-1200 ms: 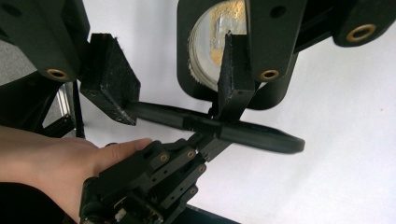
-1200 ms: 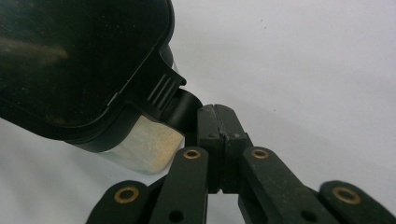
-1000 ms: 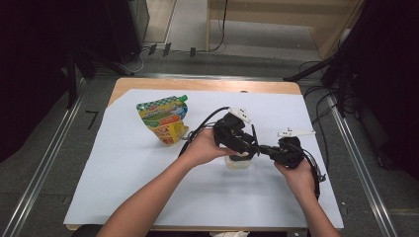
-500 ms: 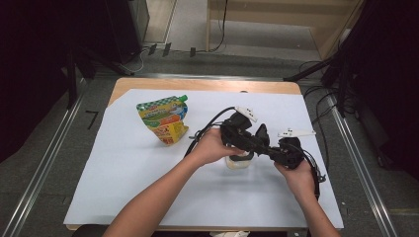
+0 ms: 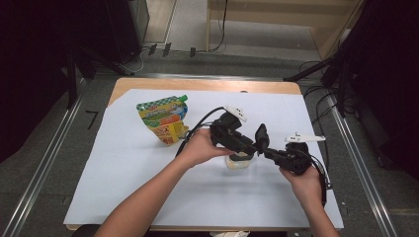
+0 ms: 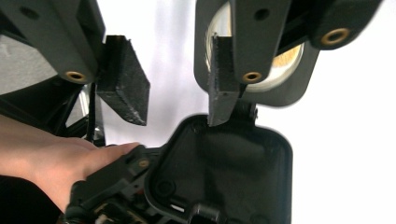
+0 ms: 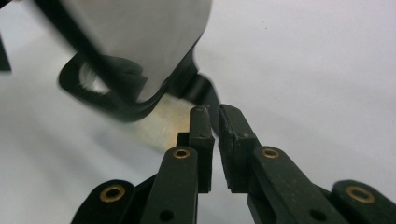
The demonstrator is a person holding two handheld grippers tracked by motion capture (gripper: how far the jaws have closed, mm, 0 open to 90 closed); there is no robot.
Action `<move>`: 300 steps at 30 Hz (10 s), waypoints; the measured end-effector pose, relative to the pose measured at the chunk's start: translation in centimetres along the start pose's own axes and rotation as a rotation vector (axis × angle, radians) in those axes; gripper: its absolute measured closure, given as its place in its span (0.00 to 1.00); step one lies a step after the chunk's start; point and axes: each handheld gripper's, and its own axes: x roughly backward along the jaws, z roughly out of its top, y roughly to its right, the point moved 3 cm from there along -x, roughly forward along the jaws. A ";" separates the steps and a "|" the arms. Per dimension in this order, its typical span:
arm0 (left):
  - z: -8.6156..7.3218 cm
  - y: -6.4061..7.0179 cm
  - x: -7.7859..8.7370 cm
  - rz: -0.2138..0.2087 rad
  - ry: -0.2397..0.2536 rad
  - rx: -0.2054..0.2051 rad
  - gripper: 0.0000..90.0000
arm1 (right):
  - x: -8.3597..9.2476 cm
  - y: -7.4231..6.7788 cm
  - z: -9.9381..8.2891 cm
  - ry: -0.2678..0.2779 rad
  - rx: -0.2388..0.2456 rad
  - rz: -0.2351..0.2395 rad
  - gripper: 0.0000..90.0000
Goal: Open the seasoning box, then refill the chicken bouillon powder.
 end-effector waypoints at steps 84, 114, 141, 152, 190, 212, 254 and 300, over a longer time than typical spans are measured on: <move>-14.8 -3.0 20.5 0.323 0.128 0.286 0.52 | -4.7 -11.2 -0.9 -0.067 0.238 0.278 0.53; -15.8 -7.4 21.8 0.414 0.152 0.348 0.58 | -4.9 -11.3 -1.3 -0.074 0.240 0.271 0.53; -13.4 -7.7 19.0 0.459 0.194 0.334 0.99 | -7.5 -14.0 0.9 -0.050 0.263 0.303 0.49; -11.7 -5.9 19.2 0.390 0.237 0.358 1.00 | -8.9 -14.2 1.9 -0.008 0.231 0.305 0.50; -7.7 2.4 17.3 0.223 0.187 0.312 1.00 | -13.6 -15.8 0.0 -0.073 0.221 0.275 0.59; -6.7 4.6 17.4 0.130 0.213 0.309 1.00 | -12.9 -15.1 -0.6 0.127 0.170 0.243 0.59; -7.5 2.8 13.5 0.245 0.113 0.322 0.85 | -9.9 -19.2 -0.3 0.133 0.406 0.315 0.64; -6.4 2.7 9.7 0.238 0.011 0.356 0.81 | -8.3 -20.2 -0.9 0.075 0.365 0.389 0.59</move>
